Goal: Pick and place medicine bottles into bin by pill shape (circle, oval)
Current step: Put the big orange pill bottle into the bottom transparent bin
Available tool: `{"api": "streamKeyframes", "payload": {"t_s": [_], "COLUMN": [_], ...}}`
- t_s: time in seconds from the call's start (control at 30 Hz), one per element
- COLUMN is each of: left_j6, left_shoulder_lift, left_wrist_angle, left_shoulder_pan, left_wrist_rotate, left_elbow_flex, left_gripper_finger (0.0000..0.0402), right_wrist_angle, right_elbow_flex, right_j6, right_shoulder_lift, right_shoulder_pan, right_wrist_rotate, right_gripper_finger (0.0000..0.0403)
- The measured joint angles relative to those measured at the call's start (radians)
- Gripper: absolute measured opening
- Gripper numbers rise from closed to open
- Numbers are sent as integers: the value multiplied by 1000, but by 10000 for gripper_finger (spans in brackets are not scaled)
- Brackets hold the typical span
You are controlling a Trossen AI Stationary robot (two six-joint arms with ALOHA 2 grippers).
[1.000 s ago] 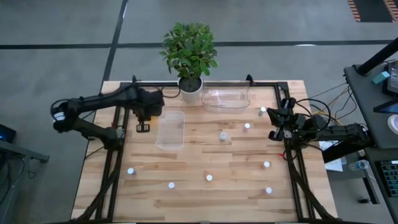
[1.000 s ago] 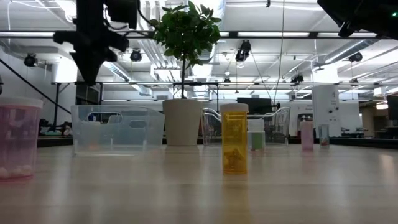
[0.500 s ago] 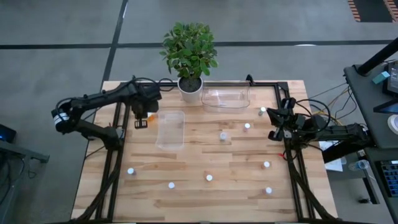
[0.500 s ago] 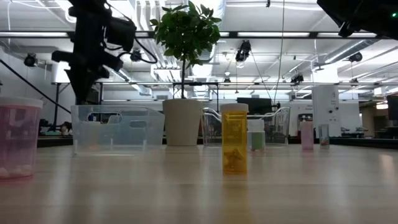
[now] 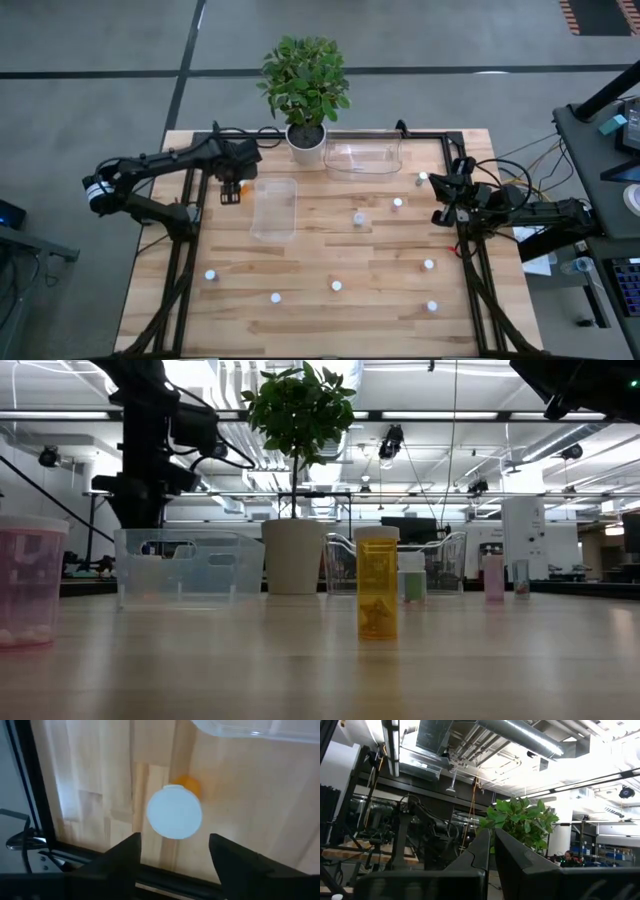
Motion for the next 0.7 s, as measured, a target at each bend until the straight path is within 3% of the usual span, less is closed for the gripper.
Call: {"api": "streamKeyframes", "payload": {"t_s": [0.27,0.7], "left_j6": [16,34], "left_shoulder_lift": [-1,18], "left_wrist_angle": [74,150], "left_shoulder_pan": [57,80], "left_wrist_rotate": [85,113], "left_elbow_flex": [-36,-64], "left_gripper_finger": [224,224], "right_wrist_angle": [0,-7], "right_elbow_flex": [0,0], "right_j6": [0,0], "right_shoulder_lift": [0,0], "right_shoulder_pan": [0,0], "right_wrist_rotate": [0,0], "right_gripper_finger": [18,18]}}
